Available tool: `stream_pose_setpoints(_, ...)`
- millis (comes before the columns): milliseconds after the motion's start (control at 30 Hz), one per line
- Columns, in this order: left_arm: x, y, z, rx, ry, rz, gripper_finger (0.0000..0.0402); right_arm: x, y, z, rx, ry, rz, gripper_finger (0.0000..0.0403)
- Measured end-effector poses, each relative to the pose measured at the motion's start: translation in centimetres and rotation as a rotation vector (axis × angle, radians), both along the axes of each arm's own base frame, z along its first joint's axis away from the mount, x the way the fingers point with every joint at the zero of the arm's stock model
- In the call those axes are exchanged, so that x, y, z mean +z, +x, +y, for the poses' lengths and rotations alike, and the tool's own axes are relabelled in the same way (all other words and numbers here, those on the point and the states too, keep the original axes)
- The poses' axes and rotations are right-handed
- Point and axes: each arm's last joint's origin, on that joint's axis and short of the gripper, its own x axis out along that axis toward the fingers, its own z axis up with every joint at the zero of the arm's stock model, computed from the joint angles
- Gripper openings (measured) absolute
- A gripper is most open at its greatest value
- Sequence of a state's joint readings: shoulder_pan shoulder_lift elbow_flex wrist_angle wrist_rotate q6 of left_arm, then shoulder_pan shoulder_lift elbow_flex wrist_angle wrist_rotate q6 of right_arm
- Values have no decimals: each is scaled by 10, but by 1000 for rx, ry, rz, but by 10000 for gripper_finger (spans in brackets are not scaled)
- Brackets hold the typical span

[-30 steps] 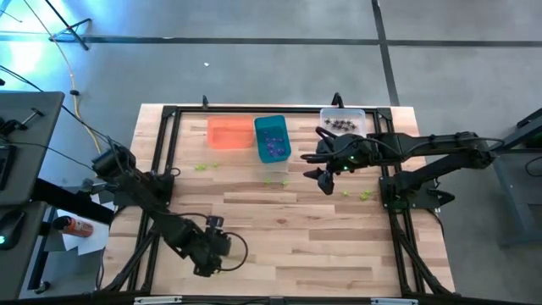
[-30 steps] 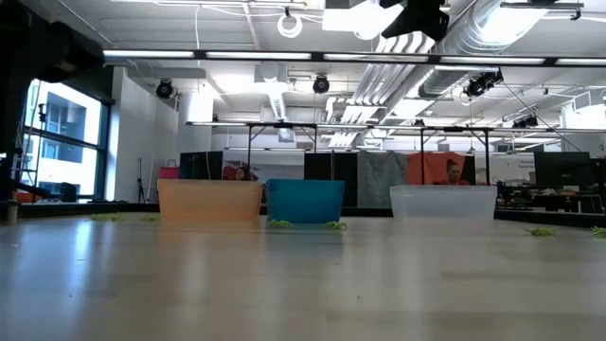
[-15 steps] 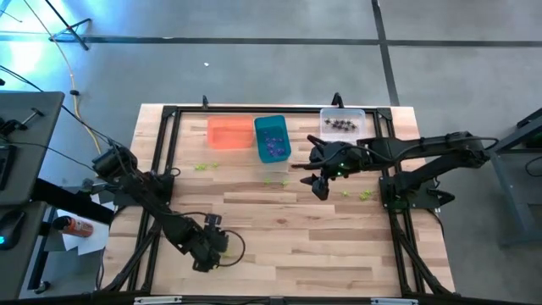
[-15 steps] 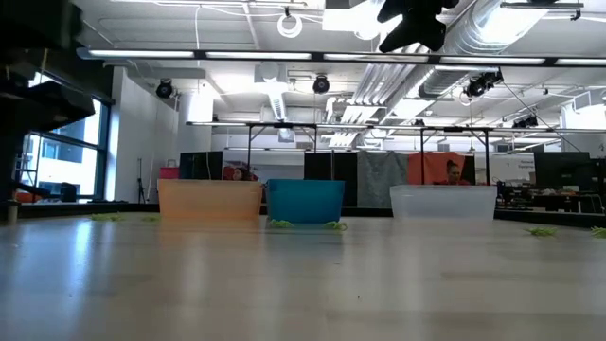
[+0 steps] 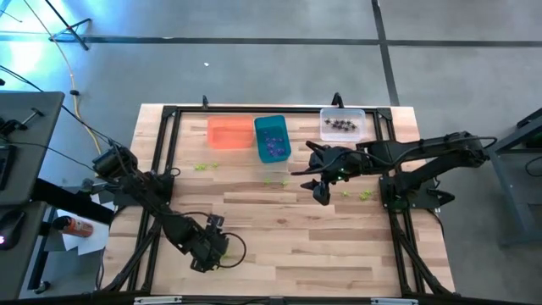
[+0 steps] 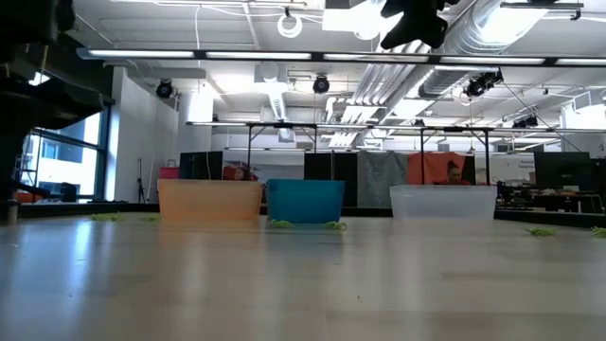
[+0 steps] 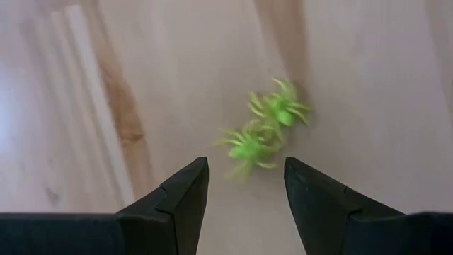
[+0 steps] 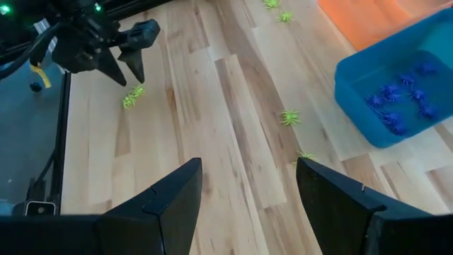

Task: Sort Halloween decoration
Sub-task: Put the green spider toy into the orange bin

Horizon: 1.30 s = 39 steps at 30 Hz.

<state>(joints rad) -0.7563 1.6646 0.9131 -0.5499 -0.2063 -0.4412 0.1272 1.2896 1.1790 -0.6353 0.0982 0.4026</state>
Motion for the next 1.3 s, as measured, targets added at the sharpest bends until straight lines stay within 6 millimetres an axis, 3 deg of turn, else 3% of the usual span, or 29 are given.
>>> stream_pose_setpoints(167, 0, 3, 5, 18, -4, 12, 167, 0, 0, 0, -1, -1, 1, 226)
stream_pose_setpoints(500, 0, 4, 4, 12, -36, 30, 114, -1, -1, 0, 1, -5, 14, 226)
stream_pose_setpoints(933, -17, 8, 0, 35, -50, 84, 105, -2, -1, 0, 3, -4, 21, 226)
stream_pose_setpoints(1100, -17, 9, 0, 74, -71, 93, 54, -2, -1, 0, 6, -9, 22, 226)
stream_pose_setpoints(1200, -13, 10, -2, 72, -100, 116, 11, -2, -2, 0, 10, -13, 28, 226)
stream_pose_setpoints(1300, 7, 12, -2, 71, -145, 98, 14, -2, -2, 0, 13, -18, 35, 226)
